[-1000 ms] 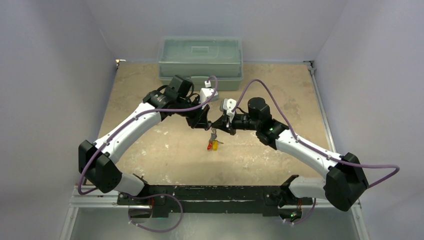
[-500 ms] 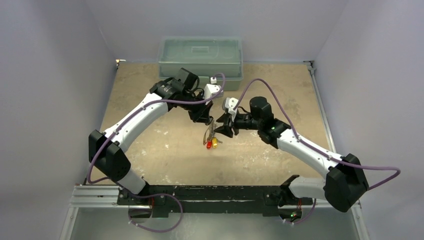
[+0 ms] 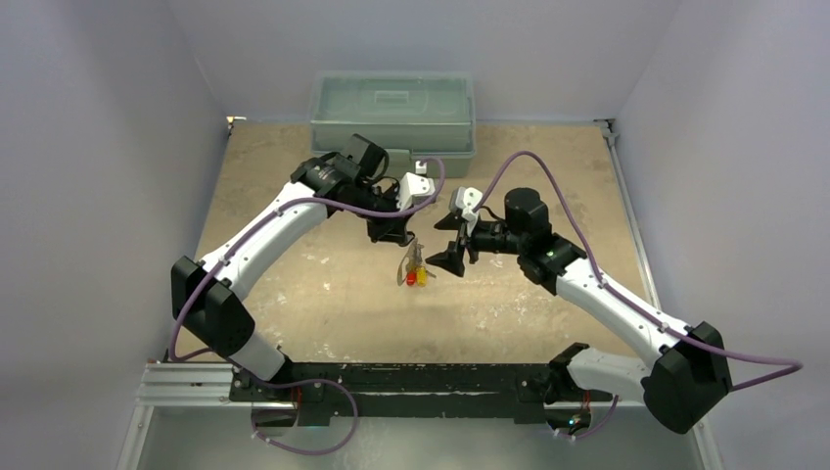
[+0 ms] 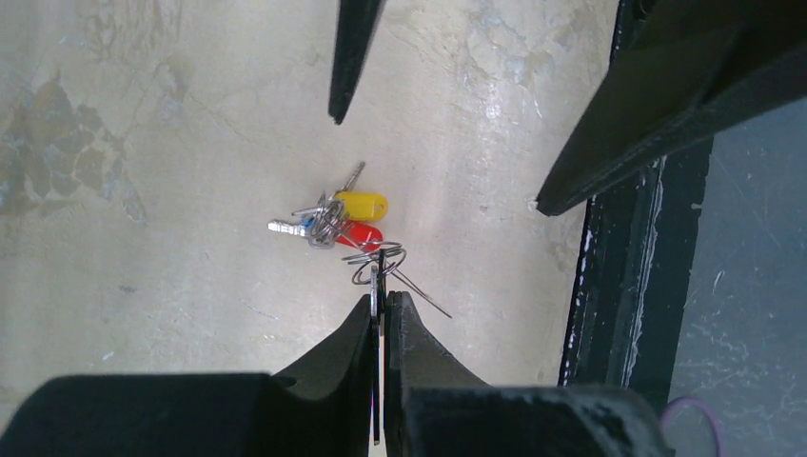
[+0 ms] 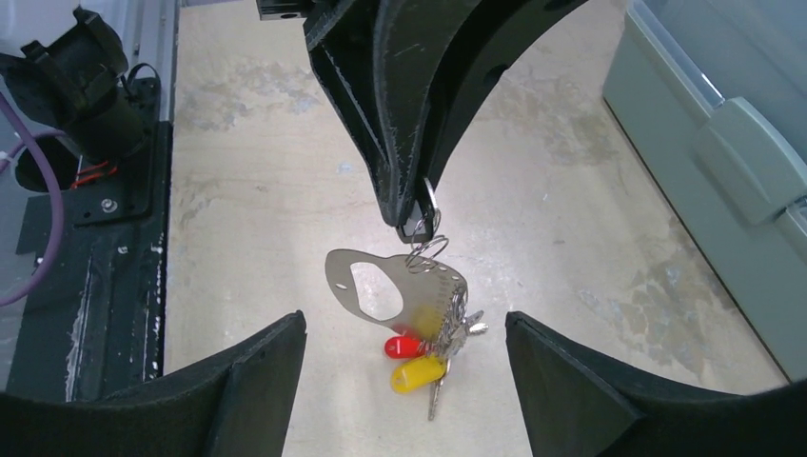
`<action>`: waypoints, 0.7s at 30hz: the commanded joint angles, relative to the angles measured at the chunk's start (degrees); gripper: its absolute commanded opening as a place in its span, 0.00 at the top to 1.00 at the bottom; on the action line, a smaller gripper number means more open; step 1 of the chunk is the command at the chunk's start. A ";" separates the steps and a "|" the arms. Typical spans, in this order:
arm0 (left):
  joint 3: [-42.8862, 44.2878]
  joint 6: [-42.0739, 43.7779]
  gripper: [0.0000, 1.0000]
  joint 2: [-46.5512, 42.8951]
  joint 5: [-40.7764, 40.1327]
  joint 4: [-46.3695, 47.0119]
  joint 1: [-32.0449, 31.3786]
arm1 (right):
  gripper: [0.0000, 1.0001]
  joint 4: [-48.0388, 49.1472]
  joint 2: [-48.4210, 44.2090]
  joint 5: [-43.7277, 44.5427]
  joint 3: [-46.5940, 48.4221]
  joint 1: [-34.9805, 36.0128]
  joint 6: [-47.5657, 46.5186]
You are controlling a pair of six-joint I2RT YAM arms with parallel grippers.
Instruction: Remove the keys from the keyring
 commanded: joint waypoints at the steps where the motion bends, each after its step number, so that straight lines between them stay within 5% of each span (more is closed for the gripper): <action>1: 5.59 9.20 1.00 -0.43 7.38 -4.91 0.37 | 0.21 3.11 -0.32 -2.51 -0.26 -0.27 1.41; 11: 8.40 14.52 1.00 1.39 12.53 -10.10 0.23 | 0.44 4.59 2.06 -8.45 1.02 -0.29 -1.86; 21: 3.90 4.60 1.00 -0.30 11.45 -0.72 0.37 | 0.59 11.53 2.12 -5.51 -1.96 -0.13 2.23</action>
